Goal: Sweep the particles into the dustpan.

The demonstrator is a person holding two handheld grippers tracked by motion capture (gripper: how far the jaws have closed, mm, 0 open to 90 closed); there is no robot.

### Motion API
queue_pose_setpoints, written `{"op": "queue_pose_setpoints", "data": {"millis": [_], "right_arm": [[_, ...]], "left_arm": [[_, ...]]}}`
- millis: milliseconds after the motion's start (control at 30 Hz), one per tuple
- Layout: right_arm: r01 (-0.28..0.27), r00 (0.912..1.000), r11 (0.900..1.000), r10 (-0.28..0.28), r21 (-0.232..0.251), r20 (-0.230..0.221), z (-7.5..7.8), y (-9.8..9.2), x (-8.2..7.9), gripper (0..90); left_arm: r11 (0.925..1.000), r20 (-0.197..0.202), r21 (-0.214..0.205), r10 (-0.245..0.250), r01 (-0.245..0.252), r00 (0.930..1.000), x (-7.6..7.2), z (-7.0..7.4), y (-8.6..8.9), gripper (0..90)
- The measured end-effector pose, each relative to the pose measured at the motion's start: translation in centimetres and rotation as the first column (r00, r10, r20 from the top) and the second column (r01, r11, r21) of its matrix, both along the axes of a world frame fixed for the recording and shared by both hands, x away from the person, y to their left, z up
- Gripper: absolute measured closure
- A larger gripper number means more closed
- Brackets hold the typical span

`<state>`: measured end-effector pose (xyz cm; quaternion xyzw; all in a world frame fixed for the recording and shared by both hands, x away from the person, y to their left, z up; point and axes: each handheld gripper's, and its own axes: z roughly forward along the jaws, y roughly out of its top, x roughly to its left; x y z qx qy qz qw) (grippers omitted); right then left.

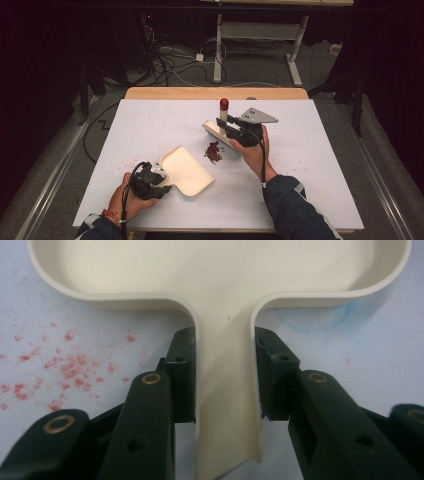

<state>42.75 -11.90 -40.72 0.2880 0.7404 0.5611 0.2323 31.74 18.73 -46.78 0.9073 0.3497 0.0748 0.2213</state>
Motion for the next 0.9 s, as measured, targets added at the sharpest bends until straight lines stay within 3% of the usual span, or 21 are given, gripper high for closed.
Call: {"op": "queue_pose_setpoints", "data": {"millis": [167,667,900], "right_arm": [[-0.004,0.9999,0.9997,0.005,0.026,-0.011,-0.1,-0.3,-0.3,69.5],[-0.003,0.9993,0.9991,0.005,0.043,-0.038,-0.1,0.5,-1.1,68.9],[0.003,0.9987,0.9991,-0.001,0.042,-0.051,0.0,1.3,-1.7,68.7]], "left_arm": [[1.0,-0.002,-0.002,0.003,-0.003,1.0,0.0,0.0,-0.1,64.0],[0.9998,-0.024,0.001,0.02,-0.02,0.9995,0.6,0.1,-1.1,64.0],[0.9985,-0.04,0.026,0.05,-0.049,0.9979,0.9,0.3,-2.2,64.0]]}}
